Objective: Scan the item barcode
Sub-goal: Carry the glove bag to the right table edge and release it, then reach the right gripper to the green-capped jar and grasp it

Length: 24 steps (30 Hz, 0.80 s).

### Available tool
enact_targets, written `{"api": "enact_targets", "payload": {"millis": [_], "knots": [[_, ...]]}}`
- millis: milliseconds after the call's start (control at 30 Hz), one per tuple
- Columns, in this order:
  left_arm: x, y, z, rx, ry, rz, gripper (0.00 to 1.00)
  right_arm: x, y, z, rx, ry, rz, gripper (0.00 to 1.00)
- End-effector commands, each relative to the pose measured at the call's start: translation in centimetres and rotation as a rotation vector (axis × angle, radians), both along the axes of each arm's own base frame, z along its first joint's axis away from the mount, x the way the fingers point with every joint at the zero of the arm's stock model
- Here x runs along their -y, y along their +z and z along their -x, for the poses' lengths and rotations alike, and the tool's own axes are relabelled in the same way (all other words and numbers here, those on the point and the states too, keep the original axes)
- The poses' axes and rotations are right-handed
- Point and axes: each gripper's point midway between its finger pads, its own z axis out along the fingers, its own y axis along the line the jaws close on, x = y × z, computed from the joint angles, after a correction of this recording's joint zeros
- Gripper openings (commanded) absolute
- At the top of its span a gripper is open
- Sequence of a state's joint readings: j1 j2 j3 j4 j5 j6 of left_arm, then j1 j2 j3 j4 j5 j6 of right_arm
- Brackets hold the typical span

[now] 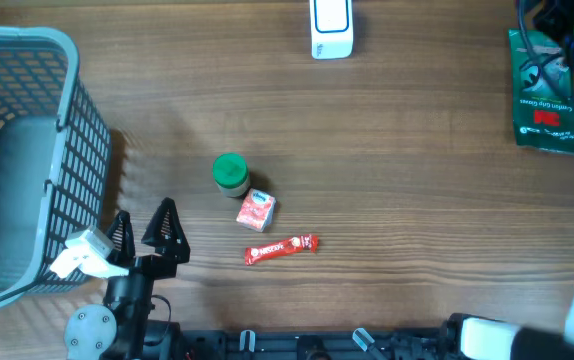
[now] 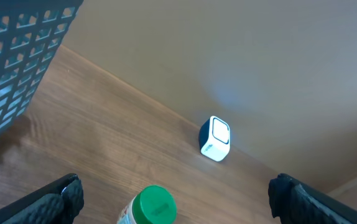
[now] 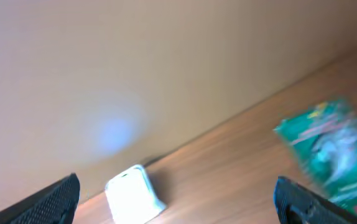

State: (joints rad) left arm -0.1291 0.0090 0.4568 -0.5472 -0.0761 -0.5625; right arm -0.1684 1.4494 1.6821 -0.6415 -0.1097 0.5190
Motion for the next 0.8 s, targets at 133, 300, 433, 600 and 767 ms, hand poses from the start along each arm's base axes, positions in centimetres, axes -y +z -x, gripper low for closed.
{"api": "enact_targets", "payload": {"millis": [133,300,433,600,767], "knots": [[0.3,-0.1,0.0,0.001,-0.017,-0.006,1.00,-21.8,-8.3,5.1,-0.477,0.495,-0.597,1.00],[0.3,-0.1,0.0,0.001,-0.017,-0.006,1.00,-31.8,-18.1,6.8,-0.791,0.489,-0.566,1.00],[0.3,-0.1,0.0,0.001,-0.017,-0.006,1.00,-35.6,-24.2,9.6,-1.073,0.275,-0.665,0.99],[0.3,-0.1,0.0,0.001,-0.017,-0.006,1.00,-38.0,-24.4,10.7,-1.118,0.168,-0.674,0.98],[0.3,-0.1,0.0,0.001,-0.017,-0.006,1.00,-39.8,-24.6,11.1,-1.013,0.096,-0.600,0.98]]}}
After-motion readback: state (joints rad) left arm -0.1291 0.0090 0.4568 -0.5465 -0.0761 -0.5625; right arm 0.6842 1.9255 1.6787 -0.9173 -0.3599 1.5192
